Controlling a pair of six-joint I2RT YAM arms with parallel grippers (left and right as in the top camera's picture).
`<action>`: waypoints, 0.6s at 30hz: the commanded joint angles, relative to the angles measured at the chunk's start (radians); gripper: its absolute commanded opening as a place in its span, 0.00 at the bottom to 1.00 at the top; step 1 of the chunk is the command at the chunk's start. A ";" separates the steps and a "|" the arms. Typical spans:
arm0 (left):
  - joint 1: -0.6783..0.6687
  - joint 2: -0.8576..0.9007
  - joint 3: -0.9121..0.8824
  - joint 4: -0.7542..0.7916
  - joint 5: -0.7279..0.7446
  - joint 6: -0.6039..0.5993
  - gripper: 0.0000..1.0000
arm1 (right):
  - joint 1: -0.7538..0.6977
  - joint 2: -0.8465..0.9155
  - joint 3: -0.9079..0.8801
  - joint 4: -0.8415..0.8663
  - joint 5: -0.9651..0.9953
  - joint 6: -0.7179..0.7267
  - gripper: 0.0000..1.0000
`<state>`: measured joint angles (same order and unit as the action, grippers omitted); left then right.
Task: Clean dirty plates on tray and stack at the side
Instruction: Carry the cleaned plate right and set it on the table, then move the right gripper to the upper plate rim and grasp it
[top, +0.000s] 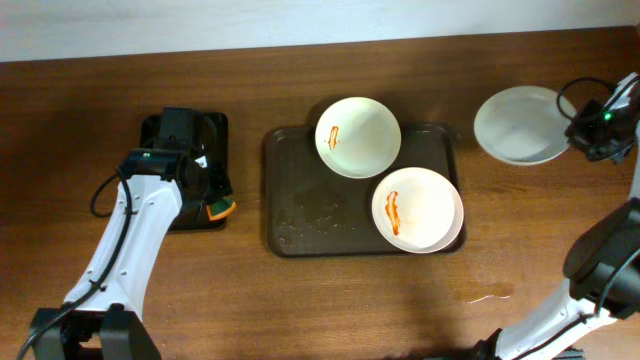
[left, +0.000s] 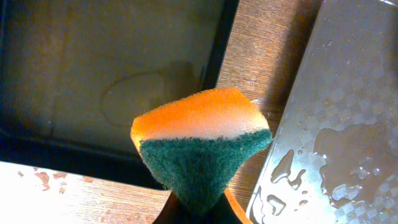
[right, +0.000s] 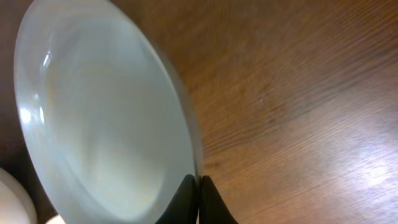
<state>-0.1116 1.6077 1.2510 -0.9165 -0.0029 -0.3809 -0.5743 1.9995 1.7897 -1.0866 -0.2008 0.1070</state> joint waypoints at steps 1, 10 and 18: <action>0.003 0.003 -0.007 0.001 0.011 0.016 0.00 | 0.003 0.054 -0.063 0.064 0.007 -0.048 0.04; 0.003 0.003 -0.007 0.002 0.008 0.016 0.00 | 0.050 0.050 0.019 -0.040 -0.375 -0.148 0.61; 0.003 0.003 -0.007 0.002 0.009 0.016 0.00 | 0.534 0.077 0.090 0.007 -0.034 0.045 0.68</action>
<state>-0.1116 1.6077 1.2510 -0.9165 -0.0029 -0.3813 -0.1699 2.0674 1.8702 -1.1091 -0.4858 0.0055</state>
